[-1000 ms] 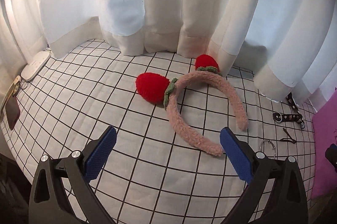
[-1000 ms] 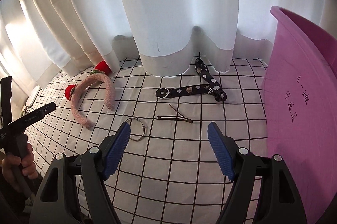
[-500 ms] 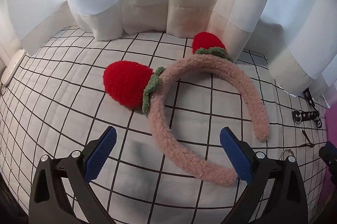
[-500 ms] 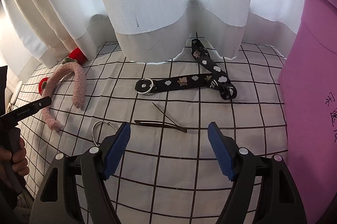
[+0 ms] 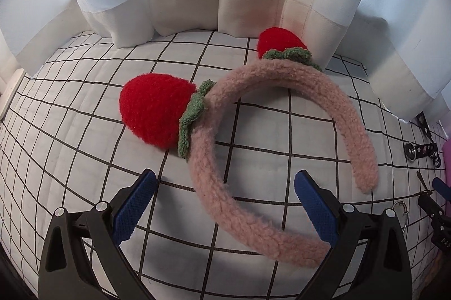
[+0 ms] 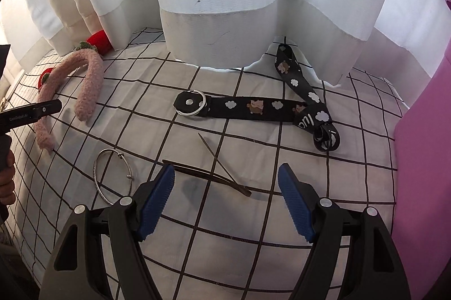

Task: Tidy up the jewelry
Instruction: 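Withdraw both tools and move toward the pink headband and black strap, then close the left tool on the pink strawberry headband band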

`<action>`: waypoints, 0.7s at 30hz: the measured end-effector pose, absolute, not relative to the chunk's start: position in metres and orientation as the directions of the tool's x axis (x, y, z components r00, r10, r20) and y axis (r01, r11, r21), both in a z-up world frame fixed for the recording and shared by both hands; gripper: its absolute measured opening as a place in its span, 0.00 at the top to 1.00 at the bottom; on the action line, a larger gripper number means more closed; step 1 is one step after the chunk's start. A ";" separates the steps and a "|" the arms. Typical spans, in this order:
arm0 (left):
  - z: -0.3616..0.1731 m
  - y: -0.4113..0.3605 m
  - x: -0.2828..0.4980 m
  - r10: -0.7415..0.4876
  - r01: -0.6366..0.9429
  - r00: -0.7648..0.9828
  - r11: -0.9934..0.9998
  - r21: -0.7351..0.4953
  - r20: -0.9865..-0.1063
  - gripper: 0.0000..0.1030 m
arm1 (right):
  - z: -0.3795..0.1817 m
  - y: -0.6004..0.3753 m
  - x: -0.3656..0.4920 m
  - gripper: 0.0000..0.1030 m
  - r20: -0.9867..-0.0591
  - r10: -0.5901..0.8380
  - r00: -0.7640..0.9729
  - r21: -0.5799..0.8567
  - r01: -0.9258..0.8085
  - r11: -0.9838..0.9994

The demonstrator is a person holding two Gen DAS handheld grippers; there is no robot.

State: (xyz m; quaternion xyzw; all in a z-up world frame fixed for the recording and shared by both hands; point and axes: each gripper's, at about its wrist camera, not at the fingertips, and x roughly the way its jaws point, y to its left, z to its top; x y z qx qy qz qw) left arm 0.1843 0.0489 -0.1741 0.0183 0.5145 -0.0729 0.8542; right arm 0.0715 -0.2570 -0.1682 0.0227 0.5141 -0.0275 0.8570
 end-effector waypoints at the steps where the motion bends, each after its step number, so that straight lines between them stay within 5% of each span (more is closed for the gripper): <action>1: -0.175 0.048 0.185 -0.104 0.142 0.456 0.989 -0.043 -0.884 0.06 | -0.171 -0.257 0.072 0.30 -0.884 -0.025 0.467 0.011 0.074 0.997; 6: -0.180 0.042 0.192 -0.071 0.150 0.476 0.989 0.001 -0.877 0.05 | -0.175 -0.254 0.075 0.28 -0.872 -0.039 0.487 -0.003 0.074 0.997; 11: -0.182 0.037 0.197 -0.066 0.136 0.496 0.991 0.002 -0.866 0.05 | -0.181 -0.253 0.079 0.14 -0.868 -0.053 0.493 -0.004 0.100 0.995; 21: -0.180 0.036 0.201 -0.066 0.132 0.502 0.991 0.002 -0.862 0.07 | -0.184 -0.247 0.079 0.10 -0.854 -0.055 0.518 -0.009 0.091 0.996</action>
